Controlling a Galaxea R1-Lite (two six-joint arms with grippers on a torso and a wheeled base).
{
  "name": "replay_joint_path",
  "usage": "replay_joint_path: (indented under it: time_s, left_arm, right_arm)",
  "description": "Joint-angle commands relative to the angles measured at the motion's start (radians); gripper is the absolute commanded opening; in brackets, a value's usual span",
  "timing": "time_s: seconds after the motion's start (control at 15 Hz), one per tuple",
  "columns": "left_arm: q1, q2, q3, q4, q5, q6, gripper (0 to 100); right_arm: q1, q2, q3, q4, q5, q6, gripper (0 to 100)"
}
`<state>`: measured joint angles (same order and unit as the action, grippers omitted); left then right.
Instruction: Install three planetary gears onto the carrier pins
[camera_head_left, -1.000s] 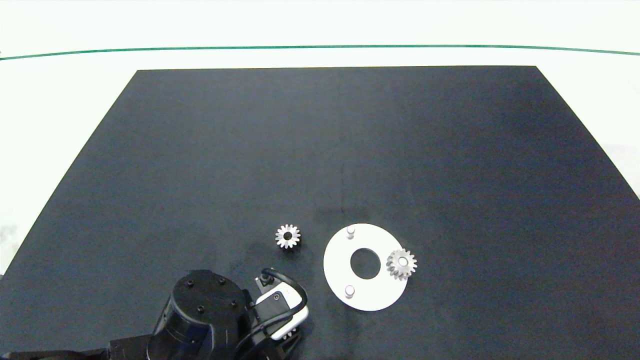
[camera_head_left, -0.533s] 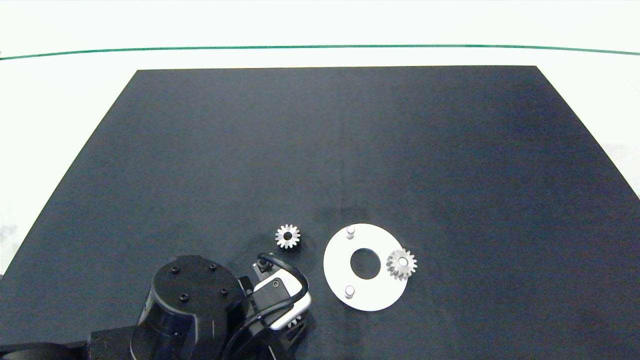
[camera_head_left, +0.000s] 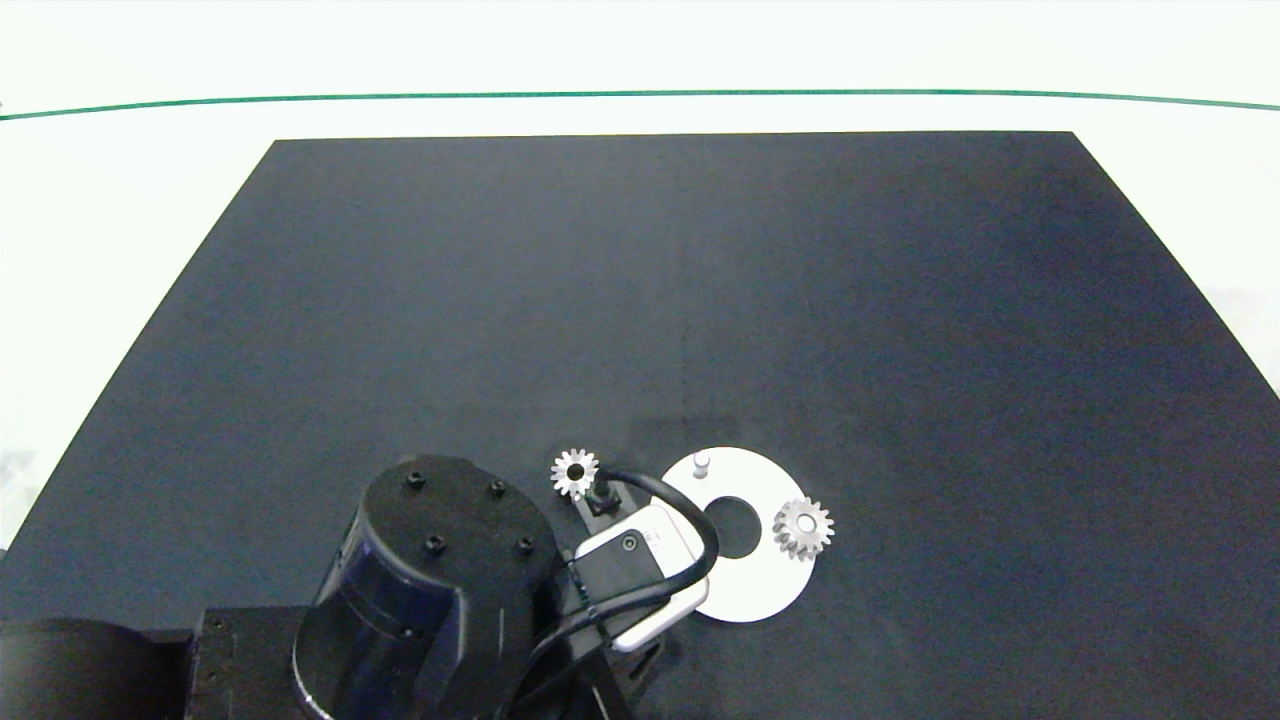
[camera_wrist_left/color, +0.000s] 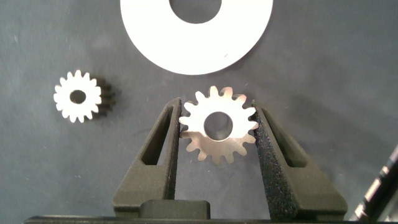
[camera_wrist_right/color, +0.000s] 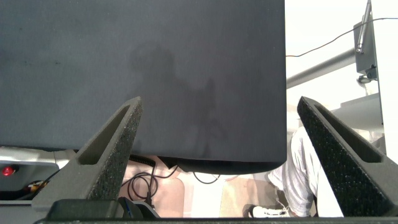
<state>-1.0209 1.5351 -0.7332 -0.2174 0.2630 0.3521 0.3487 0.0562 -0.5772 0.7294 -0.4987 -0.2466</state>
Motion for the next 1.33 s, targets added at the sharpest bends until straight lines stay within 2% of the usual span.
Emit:
replay_joint_path:
  time_s: [0.07, 0.13, 0.27, 0.67, 0.87, 1.13, 1.33]
  left_arm:
    - [-0.031, 0.071, -0.104, 0.026, 0.012, 0.001, 13]
    - [-0.039, 0.094, -0.124, 0.023, 0.013, -0.001, 13]
    - [-0.053, 0.129, -0.153, 0.009, 0.061, -0.001, 13]
    - [-0.094, 0.246, -0.201, -0.037, 0.065, 0.001, 13]
    - [-0.097, 0.247, -0.196, -0.039, 0.065, 0.004, 13]
    - [-0.054, 0.223, -0.195, -0.039, 0.065, 0.048, 13]
    - [-0.042, 0.207, -0.195, -0.037, 0.065, 0.054, 13]
  right_arm:
    - [-0.001, 0.002, -0.004, 0.001, -0.003, -0.002, 100]
    - [0.001, 0.004, -0.009, 0.001, -0.003, -0.002, 100]
    - [0.001, 0.002, -0.015, 0.001, -0.003, -0.002, 100]
    - [0.001, 0.001, -0.033, 0.001, -0.001, -0.002, 100]
    - [0.001, 0.001, -0.041, 0.004, -0.001, -0.002, 100]
    - [-0.001, 0.001, -0.041, 0.004, -0.001, -0.002, 100]
    - [-0.001, -0.001, -0.041, 0.004, -0.001, -0.002, 100]
